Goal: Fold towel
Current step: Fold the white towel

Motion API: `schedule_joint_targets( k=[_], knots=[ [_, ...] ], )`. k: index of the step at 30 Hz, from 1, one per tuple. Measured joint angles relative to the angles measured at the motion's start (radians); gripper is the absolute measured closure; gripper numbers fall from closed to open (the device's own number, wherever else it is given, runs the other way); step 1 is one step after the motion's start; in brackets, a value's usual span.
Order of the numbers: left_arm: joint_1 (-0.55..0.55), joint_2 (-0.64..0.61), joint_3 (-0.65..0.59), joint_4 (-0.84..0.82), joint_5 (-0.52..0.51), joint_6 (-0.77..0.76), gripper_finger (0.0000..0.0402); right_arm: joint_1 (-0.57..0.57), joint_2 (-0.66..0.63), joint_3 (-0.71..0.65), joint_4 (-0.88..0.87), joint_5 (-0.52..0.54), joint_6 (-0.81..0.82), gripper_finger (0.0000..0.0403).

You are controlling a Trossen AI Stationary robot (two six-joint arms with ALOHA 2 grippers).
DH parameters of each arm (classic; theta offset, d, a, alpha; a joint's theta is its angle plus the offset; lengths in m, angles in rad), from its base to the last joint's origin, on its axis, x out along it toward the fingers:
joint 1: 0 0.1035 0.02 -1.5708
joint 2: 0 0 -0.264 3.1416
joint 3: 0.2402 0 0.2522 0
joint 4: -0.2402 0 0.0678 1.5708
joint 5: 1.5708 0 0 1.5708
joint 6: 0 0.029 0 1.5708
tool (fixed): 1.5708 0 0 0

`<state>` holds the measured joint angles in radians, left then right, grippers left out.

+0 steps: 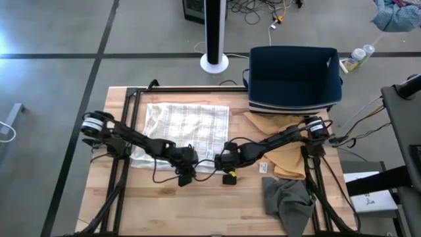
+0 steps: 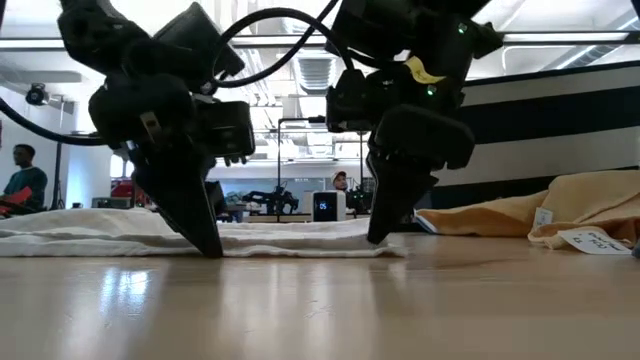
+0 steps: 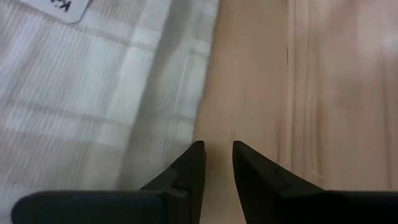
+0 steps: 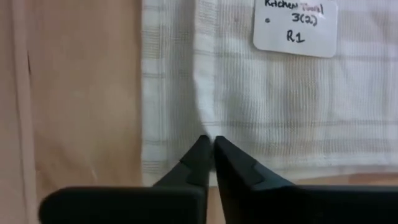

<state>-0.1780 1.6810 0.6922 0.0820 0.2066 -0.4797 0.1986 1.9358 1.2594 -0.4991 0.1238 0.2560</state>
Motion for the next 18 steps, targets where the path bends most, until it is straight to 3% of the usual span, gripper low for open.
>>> schedule_joint_targets(
  k=[5, 18],
  knots=[
    [0.000, 0.011, 0.008, 0.004, -0.007, 0.000, 0.0327, 0.012, -0.001, 0.045, -0.048, -0.004, 0.005, 0.0395],
    [0.000, 0.003, 0.001, -0.006, -0.014, 0.004, 0.0327, 0.044, -0.002, 0.055, -0.047, -0.128, 0.034, 0.0401]
  ],
)
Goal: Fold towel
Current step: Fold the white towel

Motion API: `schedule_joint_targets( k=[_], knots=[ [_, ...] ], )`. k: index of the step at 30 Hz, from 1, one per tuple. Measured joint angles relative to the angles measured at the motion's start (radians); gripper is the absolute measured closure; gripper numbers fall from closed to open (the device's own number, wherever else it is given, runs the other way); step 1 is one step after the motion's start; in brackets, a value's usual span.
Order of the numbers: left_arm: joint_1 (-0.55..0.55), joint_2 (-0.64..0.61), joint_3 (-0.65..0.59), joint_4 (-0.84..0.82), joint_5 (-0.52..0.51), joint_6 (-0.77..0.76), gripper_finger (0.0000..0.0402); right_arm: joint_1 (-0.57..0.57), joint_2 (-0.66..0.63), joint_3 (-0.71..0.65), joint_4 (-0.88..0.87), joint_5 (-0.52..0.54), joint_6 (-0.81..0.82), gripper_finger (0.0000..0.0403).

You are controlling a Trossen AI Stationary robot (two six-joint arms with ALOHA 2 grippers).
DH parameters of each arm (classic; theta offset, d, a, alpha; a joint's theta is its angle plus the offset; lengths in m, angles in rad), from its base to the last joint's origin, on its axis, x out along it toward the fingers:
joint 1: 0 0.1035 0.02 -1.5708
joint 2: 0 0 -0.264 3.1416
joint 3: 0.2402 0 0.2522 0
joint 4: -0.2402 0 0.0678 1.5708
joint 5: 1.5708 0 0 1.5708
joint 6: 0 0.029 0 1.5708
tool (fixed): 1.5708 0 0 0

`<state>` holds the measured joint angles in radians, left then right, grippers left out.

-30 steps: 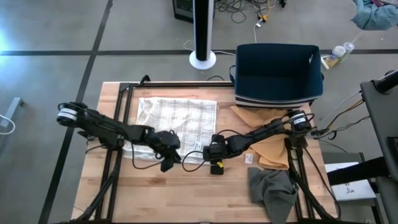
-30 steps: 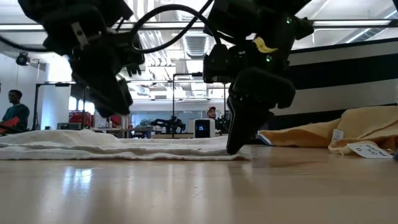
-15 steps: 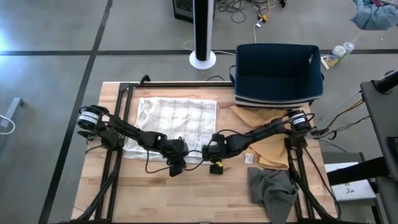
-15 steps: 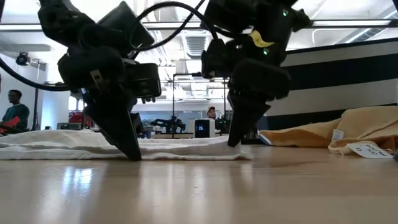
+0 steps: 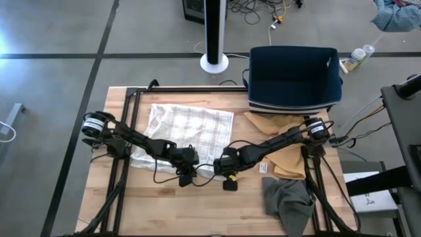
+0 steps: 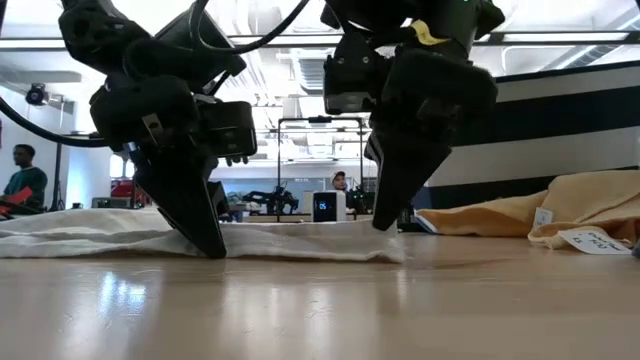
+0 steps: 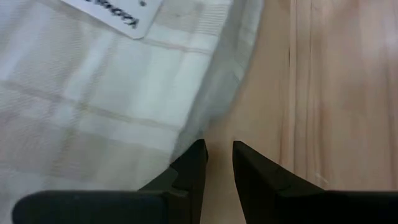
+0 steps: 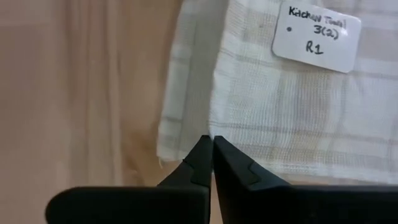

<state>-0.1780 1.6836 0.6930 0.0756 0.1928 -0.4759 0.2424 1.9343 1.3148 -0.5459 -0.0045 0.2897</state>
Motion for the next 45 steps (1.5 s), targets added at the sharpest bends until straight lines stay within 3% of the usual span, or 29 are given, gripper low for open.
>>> schedule_joint_targets(
  k=[10, 15, 21, 30, 33, 40, 45],
  knots=[
    [0.001, -0.012, 0.000, -0.018, 0.049, 0.000, 0.0327, -0.012, -0.001, 0.056, 0.002, -0.024, -0.011, 0.0401],
    [-0.001, -0.086, -0.001, -0.054, 0.110, -0.008, 0.0327, -0.016, -0.027, 0.057, -0.004, -0.022, 0.019, 0.0401],
    [-0.011, -0.185, 0.000, -0.064, 0.106, -0.018, 0.0327, -0.016, -0.076, 0.075, -0.015, -0.023, 0.039, 0.0401],
    [-0.049, -0.201, 0.010, -0.068, 0.074, -0.126, 0.0327, -0.022, -0.083, 0.131, -0.051, -0.057, -0.018, 0.0401],
    [-0.118, -0.196, 0.047, -0.029, -0.015, -0.159, 0.0327, -0.033, -0.083, 0.146, -0.081, -0.056, -0.021, 0.0401],
    [-0.215, -0.068, 0.100, -0.025, -0.421, -0.354, 0.0327, -0.045, -0.083, 0.153, -0.107, -0.056, 0.027, 0.0400],
    [-0.209, 0.050, 0.088, 0.005, -0.547, -0.491, 0.0327, -0.039, -0.083, 0.153, -0.099, -0.093, 0.060, 0.0401]
  ],
)
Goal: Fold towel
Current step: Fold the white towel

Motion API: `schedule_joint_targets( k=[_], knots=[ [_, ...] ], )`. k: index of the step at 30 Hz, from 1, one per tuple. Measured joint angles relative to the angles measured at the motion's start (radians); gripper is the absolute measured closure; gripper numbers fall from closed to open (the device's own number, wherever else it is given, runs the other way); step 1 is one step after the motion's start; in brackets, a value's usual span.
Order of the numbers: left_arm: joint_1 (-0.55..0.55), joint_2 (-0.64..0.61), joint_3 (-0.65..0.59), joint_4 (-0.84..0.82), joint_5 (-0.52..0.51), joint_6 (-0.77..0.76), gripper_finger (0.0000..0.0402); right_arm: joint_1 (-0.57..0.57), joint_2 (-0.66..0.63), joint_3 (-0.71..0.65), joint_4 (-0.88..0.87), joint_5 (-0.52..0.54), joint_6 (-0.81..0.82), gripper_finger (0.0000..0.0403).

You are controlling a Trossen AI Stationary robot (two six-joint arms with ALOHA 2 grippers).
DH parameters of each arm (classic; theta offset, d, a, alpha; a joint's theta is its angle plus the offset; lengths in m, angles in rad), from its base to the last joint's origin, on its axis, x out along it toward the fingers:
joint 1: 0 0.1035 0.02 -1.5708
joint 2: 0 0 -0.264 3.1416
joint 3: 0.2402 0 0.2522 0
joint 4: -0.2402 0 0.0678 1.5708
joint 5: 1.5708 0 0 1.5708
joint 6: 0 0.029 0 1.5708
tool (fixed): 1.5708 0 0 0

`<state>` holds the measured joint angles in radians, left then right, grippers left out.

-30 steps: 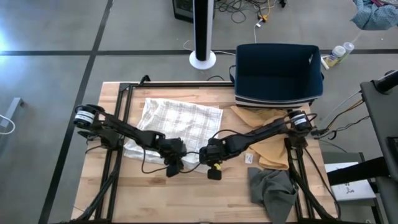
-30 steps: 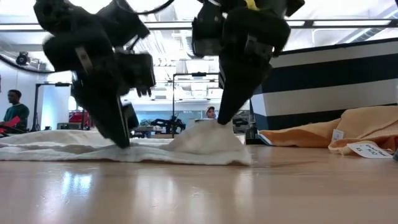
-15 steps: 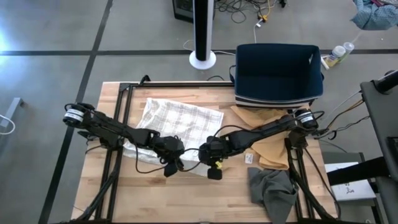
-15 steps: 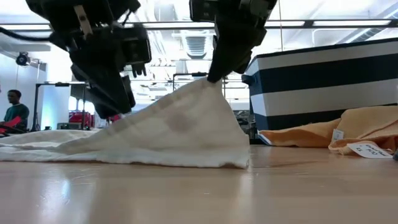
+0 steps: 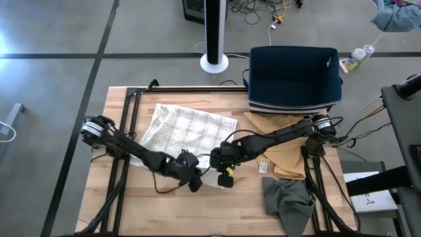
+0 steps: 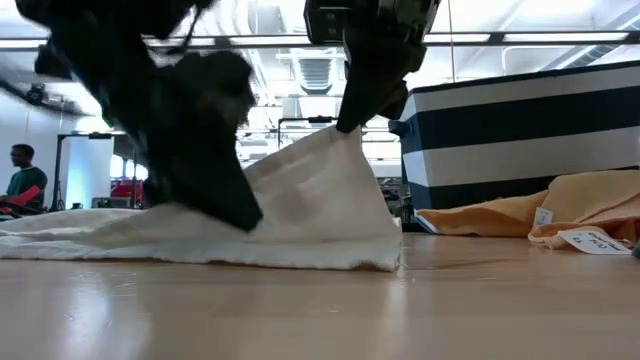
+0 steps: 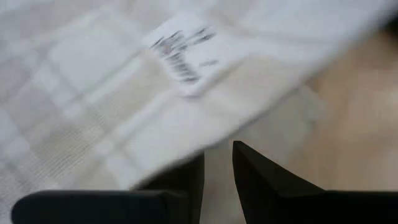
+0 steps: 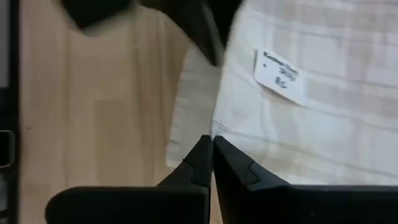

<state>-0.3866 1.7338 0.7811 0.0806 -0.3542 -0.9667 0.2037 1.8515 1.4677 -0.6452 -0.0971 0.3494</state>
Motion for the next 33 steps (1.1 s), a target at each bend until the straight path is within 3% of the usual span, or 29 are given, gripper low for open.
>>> schedule_joint_targets(
  k=[7, 17, 33],
  knots=[
    [0.004, 0.092, 0.009, 0.055, -0.006, -0.007, 0.0327, 0.017, 0.002, 0.000, 0.001, -0.034, 0.025, 0.0401],
    [0.011, 0.079, 0.002, 0.028, -0.003, 0.022, 0.0327, 0.054, 0.063, -0.013, 0.082, -0.116, 0.044, 0.0400],
    [0.016, 0.072, -0.008, 0.017, -0.022, 0.033, 0.0327, 0.080, 0.165, -0.016, 0.119, -0.116, 0.060, 0.0401]
  ],
)
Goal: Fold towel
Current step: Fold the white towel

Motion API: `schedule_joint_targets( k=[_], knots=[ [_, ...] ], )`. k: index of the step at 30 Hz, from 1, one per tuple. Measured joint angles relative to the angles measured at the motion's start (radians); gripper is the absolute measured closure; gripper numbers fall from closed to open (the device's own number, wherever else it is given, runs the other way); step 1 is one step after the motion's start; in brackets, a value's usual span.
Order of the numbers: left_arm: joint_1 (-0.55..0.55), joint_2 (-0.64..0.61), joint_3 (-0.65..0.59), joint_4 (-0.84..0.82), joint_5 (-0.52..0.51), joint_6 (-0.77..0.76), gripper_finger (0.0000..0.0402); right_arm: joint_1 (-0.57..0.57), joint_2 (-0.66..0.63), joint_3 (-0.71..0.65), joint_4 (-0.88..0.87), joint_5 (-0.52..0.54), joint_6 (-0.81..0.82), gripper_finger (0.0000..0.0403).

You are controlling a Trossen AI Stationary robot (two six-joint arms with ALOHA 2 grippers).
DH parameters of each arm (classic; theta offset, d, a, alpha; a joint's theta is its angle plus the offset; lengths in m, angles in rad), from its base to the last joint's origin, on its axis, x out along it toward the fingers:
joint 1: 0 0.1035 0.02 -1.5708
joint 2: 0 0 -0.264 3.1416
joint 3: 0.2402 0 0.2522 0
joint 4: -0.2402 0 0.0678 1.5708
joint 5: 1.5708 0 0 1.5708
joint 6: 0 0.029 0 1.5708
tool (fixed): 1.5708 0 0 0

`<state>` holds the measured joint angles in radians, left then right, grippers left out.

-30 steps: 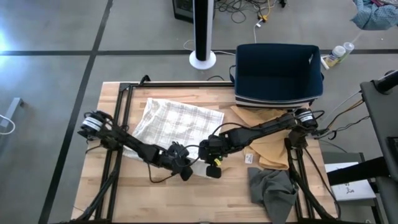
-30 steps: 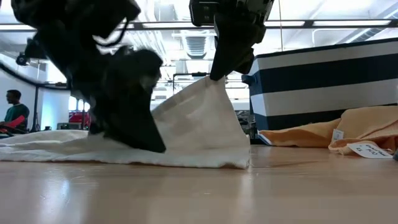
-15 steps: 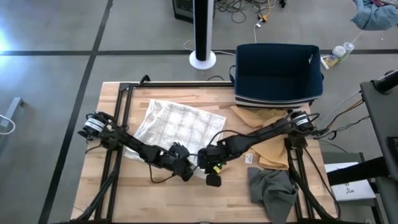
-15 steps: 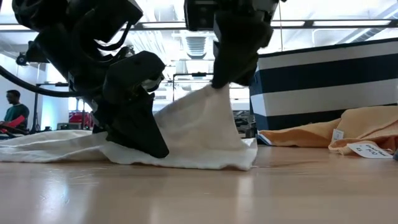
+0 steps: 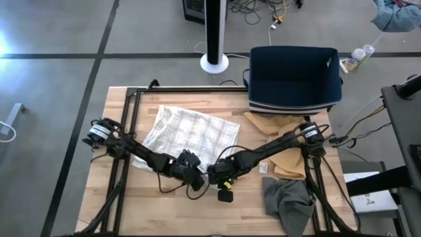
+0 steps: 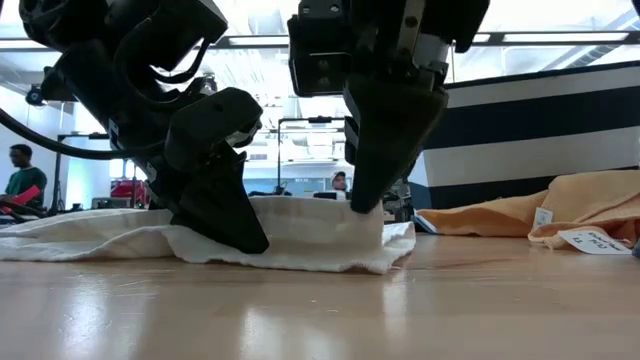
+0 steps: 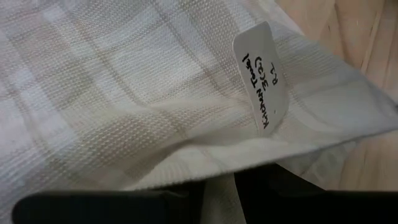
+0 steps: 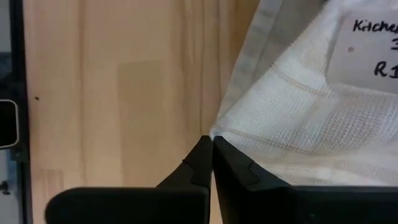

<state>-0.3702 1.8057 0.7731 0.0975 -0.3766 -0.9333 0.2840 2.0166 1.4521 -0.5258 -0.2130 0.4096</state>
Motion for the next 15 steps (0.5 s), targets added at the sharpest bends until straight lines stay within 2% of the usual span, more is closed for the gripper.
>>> schedule_joint_targets(
  k=[10, 15],
  knots=[
    [0.007, -0.001, -0.001, -0.003, -0.026, 0.009, 0.0327, 0.000, 0.077, -0.001, 0.046, 0.003, 0.012, 0.0400],
    [0.009, -0.023, -0.002, -0.015, 0.013, 0.057, 0.0326, 0.000, 0.094, 0.002, 0.055, 0.005, 0.006, 0.0400]
  ],
)
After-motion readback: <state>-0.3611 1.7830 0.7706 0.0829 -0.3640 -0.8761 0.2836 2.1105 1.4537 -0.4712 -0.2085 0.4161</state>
